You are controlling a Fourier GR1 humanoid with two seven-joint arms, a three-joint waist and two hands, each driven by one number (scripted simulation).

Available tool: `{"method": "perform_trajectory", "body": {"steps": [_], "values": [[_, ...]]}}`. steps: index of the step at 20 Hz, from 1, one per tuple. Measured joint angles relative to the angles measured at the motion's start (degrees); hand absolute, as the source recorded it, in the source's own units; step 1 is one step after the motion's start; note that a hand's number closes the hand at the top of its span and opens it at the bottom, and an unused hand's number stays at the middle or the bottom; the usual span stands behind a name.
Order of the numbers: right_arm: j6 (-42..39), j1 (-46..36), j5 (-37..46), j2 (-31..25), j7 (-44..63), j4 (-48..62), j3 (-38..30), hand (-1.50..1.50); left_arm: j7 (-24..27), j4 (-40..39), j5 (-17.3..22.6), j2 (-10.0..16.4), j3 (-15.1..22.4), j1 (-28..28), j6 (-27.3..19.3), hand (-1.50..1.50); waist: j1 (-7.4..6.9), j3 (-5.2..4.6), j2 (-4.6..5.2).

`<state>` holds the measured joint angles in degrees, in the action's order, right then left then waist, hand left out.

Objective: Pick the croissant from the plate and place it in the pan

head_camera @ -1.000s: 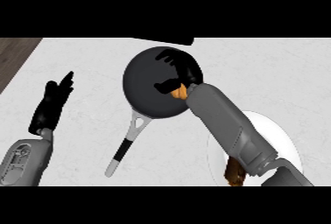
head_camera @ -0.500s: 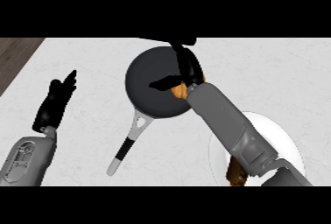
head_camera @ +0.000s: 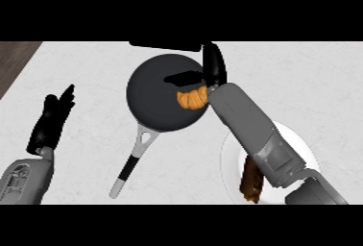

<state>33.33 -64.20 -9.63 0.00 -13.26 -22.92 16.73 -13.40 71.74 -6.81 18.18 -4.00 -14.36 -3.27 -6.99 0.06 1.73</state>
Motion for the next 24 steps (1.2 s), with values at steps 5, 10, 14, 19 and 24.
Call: {"method": "perform_trajectory", "body": {"steps": [5,10,14,19,24], "values": [[-1.79,-0.38,-2.04,-1.51,-3.75,2.69,-3.95,-1.50,-0.63,1.19,0.84,1.68,-2.29,2.22,0.13,0.00,3.10,-0.02,-0.70],[-9.51,2.69,-3.69,-7.65,-7.56,2.27,-7.09,-1.50,0.18,2.15,1.33,2.01,-3.60,5.10,0.24,0.00,5.15,-0.03,-1.23],[-17.42,5.38,-4.09,-13.52,-8.69,1.10,-8.29,-1.50,0.16,1.98,1.08,1.80,-4.22,5.87,-0.22,0.00,6.11,-0.03,-1.47],[-25.69,9.02,-3.92,-20.10,-8.16,-1.81,-9.12,-1.50,-0.35,3.78,1.46,1.89,-4.92,7.28,0.34,0.00,6.63,-0.05,-1.71],[-32.39,12.90,-3.49,-25.46,-9.76,-3.75,-10.49,-1.50,-1.07,4.42,1.21,2.06,-5.48,7.12,0.64,0.00,6.76,-0.04,-1.71]]}}
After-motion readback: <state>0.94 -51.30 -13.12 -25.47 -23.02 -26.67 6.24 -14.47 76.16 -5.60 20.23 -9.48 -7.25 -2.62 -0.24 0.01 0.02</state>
